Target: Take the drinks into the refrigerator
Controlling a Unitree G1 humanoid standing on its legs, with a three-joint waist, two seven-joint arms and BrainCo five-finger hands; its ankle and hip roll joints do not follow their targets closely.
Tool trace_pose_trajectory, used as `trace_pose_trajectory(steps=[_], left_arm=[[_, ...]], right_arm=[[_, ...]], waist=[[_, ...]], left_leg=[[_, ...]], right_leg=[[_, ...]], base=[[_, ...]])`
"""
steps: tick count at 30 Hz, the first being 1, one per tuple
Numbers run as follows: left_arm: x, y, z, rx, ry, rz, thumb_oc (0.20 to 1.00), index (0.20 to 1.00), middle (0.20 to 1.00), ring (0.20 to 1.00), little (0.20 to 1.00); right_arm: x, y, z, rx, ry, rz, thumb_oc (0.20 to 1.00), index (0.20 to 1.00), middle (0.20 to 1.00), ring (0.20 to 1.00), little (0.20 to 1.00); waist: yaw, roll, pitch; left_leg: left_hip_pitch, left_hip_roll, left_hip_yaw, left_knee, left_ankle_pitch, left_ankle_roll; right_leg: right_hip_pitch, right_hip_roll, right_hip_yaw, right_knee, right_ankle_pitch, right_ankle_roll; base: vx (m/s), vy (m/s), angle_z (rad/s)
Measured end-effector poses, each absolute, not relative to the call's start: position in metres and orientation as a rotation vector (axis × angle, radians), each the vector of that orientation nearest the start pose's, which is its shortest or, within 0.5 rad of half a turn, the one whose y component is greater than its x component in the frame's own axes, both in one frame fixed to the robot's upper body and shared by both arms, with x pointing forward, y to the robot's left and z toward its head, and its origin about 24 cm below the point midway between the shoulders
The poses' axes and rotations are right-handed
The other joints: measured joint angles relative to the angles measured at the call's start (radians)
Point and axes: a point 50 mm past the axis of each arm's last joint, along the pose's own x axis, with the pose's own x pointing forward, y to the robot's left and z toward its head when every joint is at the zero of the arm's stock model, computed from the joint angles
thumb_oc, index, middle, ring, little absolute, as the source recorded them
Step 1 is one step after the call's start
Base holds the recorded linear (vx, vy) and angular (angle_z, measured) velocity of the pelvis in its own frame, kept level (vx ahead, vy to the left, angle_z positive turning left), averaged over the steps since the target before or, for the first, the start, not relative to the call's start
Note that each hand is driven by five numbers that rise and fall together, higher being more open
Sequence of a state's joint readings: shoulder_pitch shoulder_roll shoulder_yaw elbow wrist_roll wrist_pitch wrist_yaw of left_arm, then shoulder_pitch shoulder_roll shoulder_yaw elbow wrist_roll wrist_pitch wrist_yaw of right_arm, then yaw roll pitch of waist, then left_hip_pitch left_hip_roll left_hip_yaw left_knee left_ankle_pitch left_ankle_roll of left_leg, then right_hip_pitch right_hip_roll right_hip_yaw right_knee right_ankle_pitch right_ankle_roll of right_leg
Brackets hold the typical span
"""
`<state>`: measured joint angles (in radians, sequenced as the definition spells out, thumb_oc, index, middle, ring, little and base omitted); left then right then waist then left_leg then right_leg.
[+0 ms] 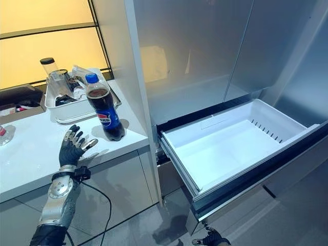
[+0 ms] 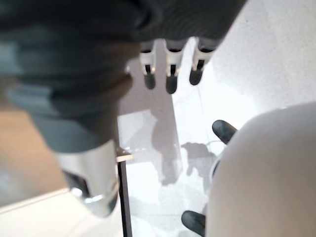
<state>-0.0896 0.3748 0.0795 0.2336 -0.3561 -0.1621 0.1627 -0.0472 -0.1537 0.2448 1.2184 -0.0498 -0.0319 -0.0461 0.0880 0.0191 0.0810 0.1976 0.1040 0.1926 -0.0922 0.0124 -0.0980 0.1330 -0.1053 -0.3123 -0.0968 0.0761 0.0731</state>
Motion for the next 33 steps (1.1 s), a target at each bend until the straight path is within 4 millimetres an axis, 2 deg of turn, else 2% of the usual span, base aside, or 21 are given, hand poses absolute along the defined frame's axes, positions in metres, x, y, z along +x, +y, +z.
trace_pose_trajectory(steps=[2, 6, 19, 23, 24, 28, 31, 33], left_arm=[[0.270, 0.254, 0.051, 0.021, -0.053, 0.281, 1.000, 1.000, 1.000, 1.000, 1.000], [0.281, 0.251, 0.051, 0.041, -0.035, 0.264, 1.000, 1.000, 1.000, 1.000, 1.000], [0.306, 0.253, 0.056, 0.091, 0.000, 0.269, 1.000, 1.000, 1.000, 1.000, 1.000], [0.321, 0.246, 0.062, 0.105, 0.014, 0.237, 1.000, 1.000, 1.000, 1.000, 1.000], [0.327, 0.243, 0.065, 0.110, 0.017, 0.227, 0.200, 0.200, 0.200, 0.200, 0.200], [0.336, 0.233, 0.071, 0.130, 0.014, 0.185, 0.200, 0.200, 0.200, 0.200, 0.200], [0.335, 0.233, 0.072, 0.129, 0.006, 0.179, 0.200, 0.200, 0.200, 0.200, 0.200], [0.331, 0.228, 0.068, 0.096, -0.008, 0.173, 0.200, 0.200, 0.200, 0.200, 0.200]], right_arm=[[0.113, -0.190, -0.163, -0.363, 1.134, 0.118, 1.000, 1.000, 1.000, 1.000, 1.000], [0.114, -0.189, -0.163, -0.364, 1.129, 0.118, 1.000, 1.000, 1.000, 1.000, 1.000], [0.112, -0.187, -0.163, -0.365, 1.125, 0.114, 1.000, 1.000, 1.000, 1.000, 1.000], [0.113, -0.186, -0.163, -0.370, 1.122, 0.111, 1.000, 1.000, 1.000, 1.000, 1.000], [0.112, -0.186, -0.163, -0.370, 1.125, 0.111, 1.000, 1.000, 1.000, 1.000, 1.000], [0.113, -0.185, -0.163, -0.380, 1.121, 0.121, 1.000, 1.000, 1.000, 1.000, 1.000], [0.109, -0.193, -0.164, -0.329, 1.144, 0.052, 1.000, 1.000, 1.000, 1.000, 1.000], [0.116, -0.196, -0.162, -0.335, 1.140, 0.036, 1.000, 1.000, 1.000, 1.000, 1.000]], waist=[[0.001, 0.000, -0.001], [-0.025, -0.003, -0.005], [-0.043, -0.016, -0.016], [-0.047, -0.018, -0.018], [-0.049, -0.020, -0.020], [-0.051, -0.021, -0.020], [-0.055, -0.021, -0.019], [-0.047, -0.022, -0.019]], left_leg=[[0.000, 0.000, 0.000, 0.000, 0.000, 0.000], [0.000, 0.000, 0.007, 0.000, 0.000, 0.000], [0.002, 0.002, 0.032, 0.003, -0.002, -0.003], [0.002, 0.004, 0.044, 0.001, -0.002, -0.004], [0.002, 0.005, 0.048, 0.004, -0.002, -0.004], [0.000, 0.004, 0.051, 0.004, -0.002, -0.004], [-0.001, 0.004, 0.053, 0.004, -0.003, -0.004], [-0.002, 0.003, 0.051, 0.003, -0.003, -0.004]], right_leg=[[0.000, 0.000, 0.000, 0.000, 0.000, 0.000], [-0.003, 0.002, 0.004, 0.000, 0.001, 0.000], [-0.015, 0.013, 0.029, 0.000, 0.009, -0.007], [-0.020, 0.013, 0.033, 0.000, 0.011, -0.007], [-0.024, 0.014, 0.037, 0.000, 0.011, -0.008], [-0.028, 0.014, 0.043, 0.001, 0.016, -0.013], [-0.031, 0.014, 0.044, 0.004, 0.017, -0.012], [-0.030, 0.014, 0.043, 0.005, 0.016, -0.012]], base=[[0.00, 0.000, 0.00], [0.01, -0.003, -0.03], [0.01, -0.005, -0.05], [0.00, -0.011, -0.08], [-0.01, -0.009, -0.07], [-0.01, -0.009, -0.04], [-0.02, -0.004, -0.03], [0.00, 0.000, 0.00]])
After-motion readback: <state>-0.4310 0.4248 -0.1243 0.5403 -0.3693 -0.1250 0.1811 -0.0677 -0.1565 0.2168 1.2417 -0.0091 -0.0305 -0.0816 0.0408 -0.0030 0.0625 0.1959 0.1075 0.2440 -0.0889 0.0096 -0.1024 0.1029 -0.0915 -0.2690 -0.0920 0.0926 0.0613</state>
